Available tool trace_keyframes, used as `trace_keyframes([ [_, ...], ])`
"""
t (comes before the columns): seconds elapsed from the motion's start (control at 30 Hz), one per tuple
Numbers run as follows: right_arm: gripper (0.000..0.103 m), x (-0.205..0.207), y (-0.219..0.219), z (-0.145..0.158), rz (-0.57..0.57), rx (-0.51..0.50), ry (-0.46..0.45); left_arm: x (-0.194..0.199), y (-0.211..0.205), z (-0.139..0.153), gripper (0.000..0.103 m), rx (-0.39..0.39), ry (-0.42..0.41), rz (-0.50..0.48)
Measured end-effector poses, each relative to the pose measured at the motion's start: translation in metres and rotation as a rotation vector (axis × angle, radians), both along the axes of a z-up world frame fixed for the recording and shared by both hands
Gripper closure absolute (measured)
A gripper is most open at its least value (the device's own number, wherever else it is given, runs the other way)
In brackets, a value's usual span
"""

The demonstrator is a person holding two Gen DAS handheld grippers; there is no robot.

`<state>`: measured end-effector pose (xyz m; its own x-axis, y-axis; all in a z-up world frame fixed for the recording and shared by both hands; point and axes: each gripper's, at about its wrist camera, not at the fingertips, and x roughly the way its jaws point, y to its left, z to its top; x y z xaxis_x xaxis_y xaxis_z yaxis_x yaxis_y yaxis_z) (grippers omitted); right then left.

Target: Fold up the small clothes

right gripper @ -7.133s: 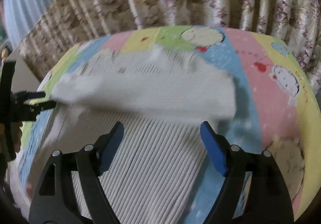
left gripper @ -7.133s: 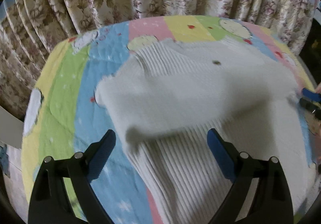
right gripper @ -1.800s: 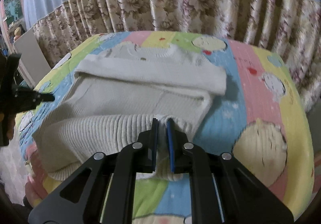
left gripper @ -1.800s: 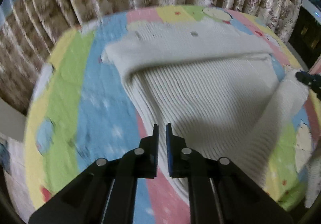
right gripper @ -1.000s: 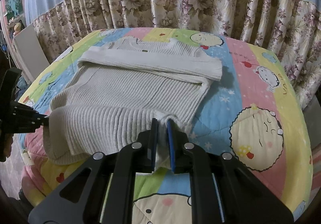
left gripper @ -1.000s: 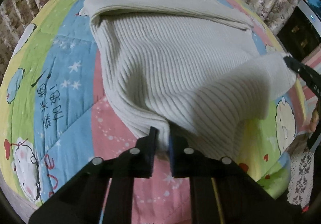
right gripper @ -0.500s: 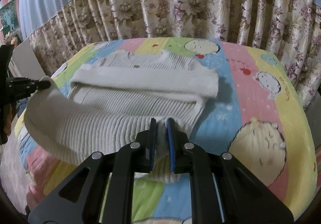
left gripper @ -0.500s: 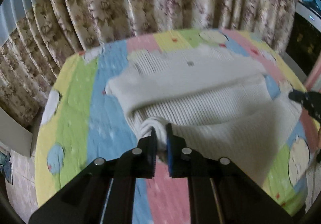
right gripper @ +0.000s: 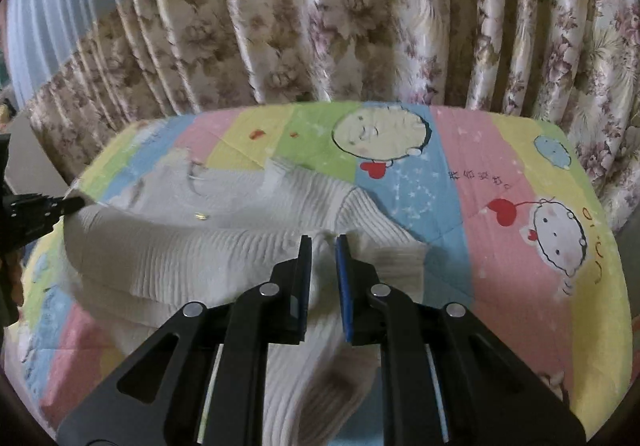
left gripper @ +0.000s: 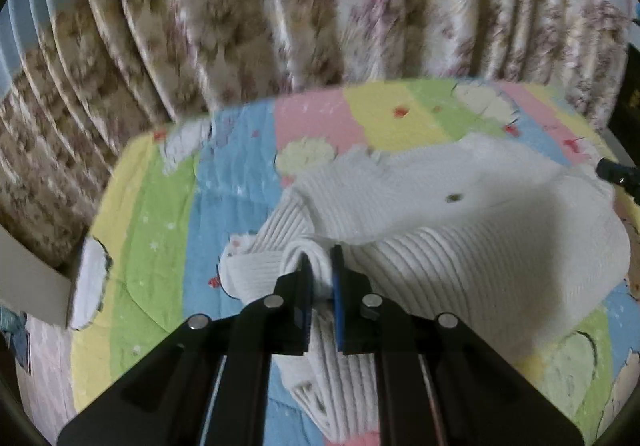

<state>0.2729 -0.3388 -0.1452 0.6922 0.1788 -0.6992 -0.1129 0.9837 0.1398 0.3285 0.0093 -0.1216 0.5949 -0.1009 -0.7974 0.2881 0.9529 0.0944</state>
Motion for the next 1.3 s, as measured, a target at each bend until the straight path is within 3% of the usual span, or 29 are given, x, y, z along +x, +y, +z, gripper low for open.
trace_keyframes([
  [0.1, 0.09, 0.019, 0.005, -0.019, 0.011, -0.041, 0.063, 0.012, 0.001, -0.028, 0.094, 0.026, 0.072, 0.011],
  [0.2, 0.09, 0.023, 0.007, -0.029, 0.029, -0.069, 0.092, 0.012, 0.001, -0.033, 0.092, 0.026, 0.071, 0.02],
  [0.27, 0.08, 0.019, 0.004, -0.026, 0.035, -0.044, 0.079, 0.013, 0.005, -0.028, 0.091, -0.022, 0.093, 0.021],
  [0.33, 0.074, 0.014, -0.002, -0.02, 0.033, 0.003, 0.058, 0.017, 0.014, -0.02, 0.085, -0.118, 0.127, 0.022],
  [0.43, 0.072, 0.006, -0.008, -0.009, 0.032, 0.033, 0.038, 0.022, 0.027, -0.009, 0.079, -0.235, 0.167, 0.026],
  [0.5, 0.071, 0.0, -0.008, -0.005, 0.035, 0.035, 0.029, 0.022, 0.03, -0.004, 0.071, -0.273, 0.188, 0.027],
  [0.53, 0.069, -0.003, -0.006, -0.003, 0.04, 0.037, 0.026, 0.021, 0.03, -0.001, 0.056, -0.299, 0.2, 0.022],
  [0.57, 0.066, -0.007, -0.004, -0.001, 0.044, 0.034, 0.021, 0.019, 0.03, 0.002, 0.025, -0.3, 0.194, 0.027],
  [0.6, 0.065, -0.009, -0.001, 0.0, 0.049, 0.029, 0.019, 0.015, 0.028, 0.008, 0.015, -0.254, 0.154, 0.051],
  [0.63, 0.063, -0.012, 0.001, 0.0, 0.055, 0.022, 0.017, 0.01, 0.027, 0.011, 0.012, -0.222, 0.123, 0.058],
  [0.77, 0.062, -0.021, 0.014, -0.004, 0.082, -0.018, 0.021, -0.006, 0.016, 0.019, 0.012, -0.101, 0.049, 0.038],
  [0.87, 0.059, -0.027, 0.025, -0.009, 0.107, -0.062, 0.03, -0.021, 0.003, 0.02, 0.012, -0.021, 0.016, -0.029],
  [1.07, 0.052, -0.032, 0.028, -0.018, 0.108, 0.002, 0.069, -0.041, -0.026, 0.013, 0.012, -0.073, 0.068, -0.161],
  [1.3, 0.048, -0.012, 0.034, -0.025, 0.113, 0.07, 0.113, -0.024, -0.066, -0.01, 0.013, -0.02, 0.095, -0.21],
])
